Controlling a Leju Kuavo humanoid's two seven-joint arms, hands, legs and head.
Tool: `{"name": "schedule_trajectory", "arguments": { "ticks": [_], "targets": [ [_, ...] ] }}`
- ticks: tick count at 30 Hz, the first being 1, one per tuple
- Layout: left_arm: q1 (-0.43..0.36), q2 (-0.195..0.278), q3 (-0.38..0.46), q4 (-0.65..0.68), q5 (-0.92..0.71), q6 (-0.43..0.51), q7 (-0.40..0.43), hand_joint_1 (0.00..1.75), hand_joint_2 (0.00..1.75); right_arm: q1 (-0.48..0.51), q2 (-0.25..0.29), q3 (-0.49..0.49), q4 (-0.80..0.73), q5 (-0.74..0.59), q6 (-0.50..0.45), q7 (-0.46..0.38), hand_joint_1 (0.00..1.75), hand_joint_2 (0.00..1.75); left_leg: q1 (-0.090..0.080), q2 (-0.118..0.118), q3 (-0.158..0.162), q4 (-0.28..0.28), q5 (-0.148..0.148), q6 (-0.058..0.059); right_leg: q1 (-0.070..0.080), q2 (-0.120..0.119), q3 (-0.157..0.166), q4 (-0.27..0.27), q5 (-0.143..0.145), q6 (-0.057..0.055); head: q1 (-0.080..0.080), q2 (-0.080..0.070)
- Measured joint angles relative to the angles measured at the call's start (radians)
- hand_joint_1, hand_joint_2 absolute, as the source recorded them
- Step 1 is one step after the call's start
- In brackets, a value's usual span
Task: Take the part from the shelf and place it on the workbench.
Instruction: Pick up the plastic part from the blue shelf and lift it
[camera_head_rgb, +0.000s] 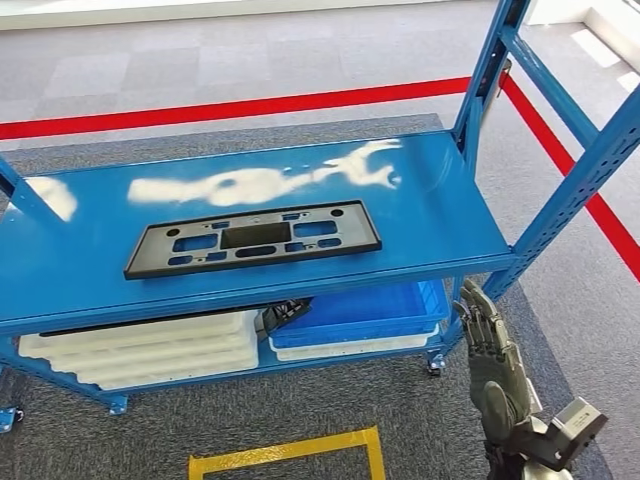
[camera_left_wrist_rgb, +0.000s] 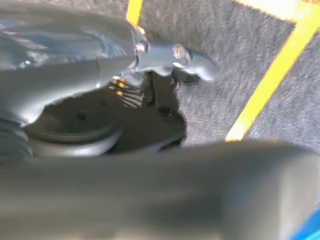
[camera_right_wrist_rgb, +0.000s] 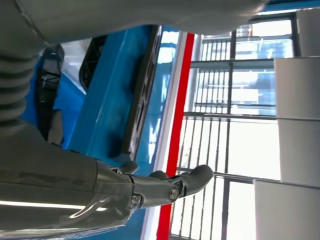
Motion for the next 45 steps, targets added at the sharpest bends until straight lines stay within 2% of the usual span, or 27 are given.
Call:
{"name": "schedule_trajectory", "arguments": {
  "ticks": [1, 2, 3, 5, 6, 7, 9, 12, 15, 16, 17, 19, 21, 23, 24, 26, 28, 29, 31, 32, 33, 34, 36, 38, 40, 42, 45],
  "targets": [
    [0.001, -0.001, 0.000, 0.000, 0.000, 0.002, 0.002, 0.00, 0.00, 0.006, -0.002, 0.001, 0.001, 0.001, -0.002, 0.003, 0.00, 0.00, 0.004, 0.000, 0.016, -0.006, -0.010, -0.001, 0.000, 0.000, -0.063, 0.064, 0.004, 0.006, 0.000, 0.000],
    [0.004, -0.002, 0.000, 0.001, 0.000, 0.004, 0.002, 0.00, 0.00, 0.012, -0.004, 0.003, 0.002, 0.002, -0.004, 0.007, 0.00, 0.00, 0.010, 0.000, 0.033, -0.010, -0.022, -0.003, -0.001, -0.001, -0.115, 0.099, 0.029, 0.013, 0.000, 0.000],
    [0.007, -0.003, 0.000, 0.001, -0.001, 0.006, 0.003, 0.00, 0.00, 0.016, -0.007, 0.003, 0.004, 0.001, -0.006, 0.010, 0.00, 0.00, 0.016, 0.000, 0.052, -0.012, -0.036, -0.008, -0.003, -0.002, -0.151, 0.093, 0.079, 0.021, 0.000, 0.000],
    [0.013, -0.003, 0.000, 0.001, -0.003, 0.008, 0.004, 0.00, 0.00, 0.021, -0.012, 0.005, 0.009, 0.001, -0.010, 0.013, 0.00, 0.00, 0.028, -0.005, 0.088, -0.010, -0.066, -0.024, -0.007, -0.004, -0.181, 0.027, 0.195, 0.036, 0.001, 0.000],
    [0.015, -0.003, 0.000, 0.001, -0.003, 0.009, 0.005, 0.00, 0.00, 0.025, -0.014, 0.006, 0.014, 0.000, -0.012, 0.013, 0.00, 0.00, 0.030, -0.009, 0.101, -0.006, -0.080, -0.033, -0.008, -0.004, -0.187, 0.004, 0.235, 0.041, 0.002, 0.000],
    [0.016, -0.003, 0.000, 0.001, -0.004, 0.010, 0.005, 0.00, 0.00, 0.030, -0.015, 0.006, 0.018, 0.000, -0.013, 0.014, 0.00, 0.00, 0.030, -0.012, 0.107, 0.000, -0.089, -0.041, -0.007, -0.004, -0.187, -0.002, 0.247, 0.040, 0.004, 0.000],
    [0.018, -0.002, 0.000, 0.001, -0.004, 0.011, 0.005, 0.00, 0.00, 0.036, -0.016, 0.007, 0.022, -0.001, -0.015, 0.012, 0.00, 0.00, 0.025, -0.014, 0.102, 0.009, -0.096, -0.051, -0.006, -0.002, -0.188, 0.005, 0.235, 0.028, 0.005, 0.000],
    [0.011, -0.001, -0.001, 0.001, -0.004, 0.012, 0.005, 0.00, 0.00, 0.033, -0.016, 0.011, 0.014, -0.002, -0.018, 0.010, 0.00, 0.00, 0.024, -0.010, 0.080, 0.038, -0.112, -0.059, -0.014, 0.003, -0.172, -0.022, 0.186, 0.003, 0.003, 0.000],
    [0.000, -0.001, -0.001, 0.001, -0.004, 0.013, 0.003, 0.00, 0.00, 0.034, -0.016, 0.012, 0.005, -0.002, -0.021, 0.005, 0.00, 0.00, 0.023, 0.000, -0.023, 0.210, -0.174, -0.064, -0.009, 0.004, -0.144, -0.057, 0.142, -0.025, 0.002, 0.000],
    [0.000, -0.001, -0.001, 0.001, -0.004, 0.013, 0.003, 0.00, 0.00, 0.035, -0.016, 0.012, 0.005, -0.001, -0.021, 0.004, 0.00, 0.00, 0.021, 0.002, -0.065, 0.277, -0.188, -0.061, -0.005, 0.003, -0.139, -0.056, 0.140, -0.025, 0.002, 0.000],
    [0.002, -0.001, -0.001, 0.001, -0.004, 0.013, 0.003, 0.00, 0.00, 0.035, -0.016, 0.012, 0.004, -0.001, -0.021, 0.004, 0.00, 0.00, 0.017, 0.002, -0.099, 0.318, -0.183, -0.055, 0.000, 0.003, -0.132, -0.057, 0.136, -0.026, 0.002, 0.000],
    [0.004, -0.001, -0.001, 0.001, -0.003, 0.013, 0.002, 0.00, 0.00, 0.035, -0.016, 0.012, 0.002, 0.000, -0.021, 0.003, 0.00, 0.00, 0.001, 0.002, -0.118, 0.292, -0.112, -0.026, 0.015, 0.003, -0.112, -0.059, 0.127, -0.029, 0.002, 0.000],
    [0.005, 0.003, -0.001, 0.001, -0.003, 0.012, 0.002, 0.00, 0.00, 0.034, -0.016, 0.013, -0.003, 0.001, -0.021, 0.002, 0.00, 0.00, -0.022, 0.000, -0.095, 0.194, -0.027, 0.027, 0.026, 0.003, -0.089, -0.066, 0.118, -0.036, 0.004, 0.000],
    [0.005, 0.004, -0.002, 0.003, -0.004, 0.010, 0.000, 0.00, 0.00, 0.032, -0.017, 0.014, -0.007, 0.004, -0.022, -0.001, 0.00, 0.00, -0.041, -0.001, -0.079, 0.140, 0.008, 0.071, 0.020, 0.003, -0.078, -0.079, 0.118, -0.033, 0.008, 0.000],
    [0.005, 0.006, -0.002, 0.003, -0.004, 0.010, -0.001, 0.00, 0.00, 0.032, -0.017, 0.015, -0.008, 0.005, -0.022, -0.002, 0.00, 0.00, -0.047, -0.001, -0.077, 0.133, 0.013, 0.081, 0.013, 0.003, -0.077, -0.087, 0.120, -0.028, 0.009, 0.000],
    [0.005, 0.005, -0.002, 0.004, -0.003, 0.009, -0.003, 0.00, 0.00, 0.032, -0.018, 0.017, -0.013, 0.006, -0.023, -0.004, 0.00, 0.00, -0.050, -0.001, -0.055, 0.085, 0.019, 0.086, 0.011, 0.000, -0.070, -0.103, 0.125, -0.019, 0.006, 0.000],
    [0.002, 0.004, -0.002, 0.004, -0.003, 0.009, -0.004, 0.00, 0.00, 0.028, -0.020, 0.018, -0.017, 0.006, -0.023, -0.005, 0.00, 0.00, -0.038, 0.001, -0.018, 0.018, 0.022, 0.081, 0.017, -0.001, -0.074, -0.089, 0.112, -0.014, 0.007, 0.000],
    [0.001, 0.003, -0.002, 0.004, -0.003, 0.008, -0.004, 0.00, 0.00, 0.026, -0.022, 0.018, -0.018, 0.006, -0.023, -0.005, 0.00, 0.00, -0.029, 0.001, -0.002, -0.009, 0.022, 0.075, 0.017, -0.002, -0.093, -0.054, 0.094, -0.012, 0.008, 0.000],
    [0.003, -0.001, -0.002, 0.005, -0.003, 0.006, -0.004, 0.00, 0.00, 0.026, -0.024, 0.019, -0.017, 0.008, -0.023, -0.004, 0.00, 0.00, -0.023, 0.002, 0.005, -0.017, 0.019, 0.063, 0.015, -0.002, -0.159, 0.056, 0.056, 0.000, 0.009, 0.000],
    [0.004, -0.003, -0.002, 0.005, -0.003, 0.006, -0.004, 0.00, 0.00, 0.029, -0.025, 0.019, -0.017, 0.010, -0.023, -0.004, 0.00, 0.00, -0.020, 0.003, 0.007, -0.015, 0.015, 0.055, 0.013, -0.002, -0.188, 0.096, 0.053, 0.007, 0.009, 0.000],
    [0.005, -0.004, -0.002, 0.005, -0.003, 0.006, -0.004, 0.00, 0.00, 0.030, -0.026, 0.019, -0.017, 0.011, -0.023, -0.004, 0.00, 0.00, -0.018, 0.003, 0.010, -0.012, 0.009, 0.048, 0.011, -0.003, -0.205, 0.108, 0.066, 0.014, 0.009, 0.000],
    [0.006, -0.004, -0.002, 0.005, -0.003, 0.006, -0.004, 0.00, 0.00, 0.031, -0.028, 0.019, -0.017, 0.012, -0.023, -0.004, 0.00, 0.00, -0.015, 0.003, 0.013, -0.007, 0.003, 0.039, 0.009, -0.003, -0.204, 0.083, 0.100, 0.021, 0.009, 0.000],
    [0.005, -0.004, -0.002, 0.005, -0.003, 0.006, -0.004, 0.00, 0.00, 0.030, -0.030, 0.019, -0.016, 0.014, -0.023, -0.003, 0.00, 0.00, -0.009, 0.003, 0.017, 0.008, -0.012, 0.021, 0.005, -0.005, -0.169, -0.022, 0.173, 0.029, 0.009, 0.000],
    [0.005, -0.005, -0.002, 0.005, -0.004, 0.005, -0.004, 0.00, 0.00, 0.031, -0.032, 0.021, -0.015, 0.016, -0.023, -0.002, 0.00, 0.00, -0.011, 0.002, 0.015, 0.026, -0.026, 0.004, 0.006, -0.005, -0.146, -0.087, 0.197, 0.016, 0.010, 0.000],
    [0.005, -0.005, -0.002, 0.005, -0.004, 0.005, -0.004, 0.00, 0.00, 0.035, -0.032, 0.022, -0.015, 0.016, -0.023, -0.001, 0.00, 0.00, -0.014, 0.001, 0.012, 0.033, -0.030, -0.004, 0.010, -0.003, -0.146, -0.092, 0.192, -0.008, 0.009, 0.000],
    [0.004, -0.005, -0.002, 0.005, -0.004, 0.005, -0.004, 0.00, 0.00, 0.038, -0.032, 0.023, -0.016, 0.016, -0.023, -0.001, 0.00, 0.00, -0.013, 0.002, 0.010, 0.040, -0.039, -0.010, 0.007, -0.004, -0.146, -0.092, 0.193, -0.023, 0.009, 0.000],
    [0.003, -0.005, -0.002, 0.005, -0.004, 0.003, -0.004, 0.00, 0.00, 0.039, -0.033, 0.027, -0.018, 0.016, -0.023, -0.001, 0.00, 0.00, -0.005, 0.002, -0.045, 0.158, -0.108, -0.028, 0.002, -0.008, -0.147, -0.094, 0.194, -0.033, 0.008, 0.000]
  ]
}}
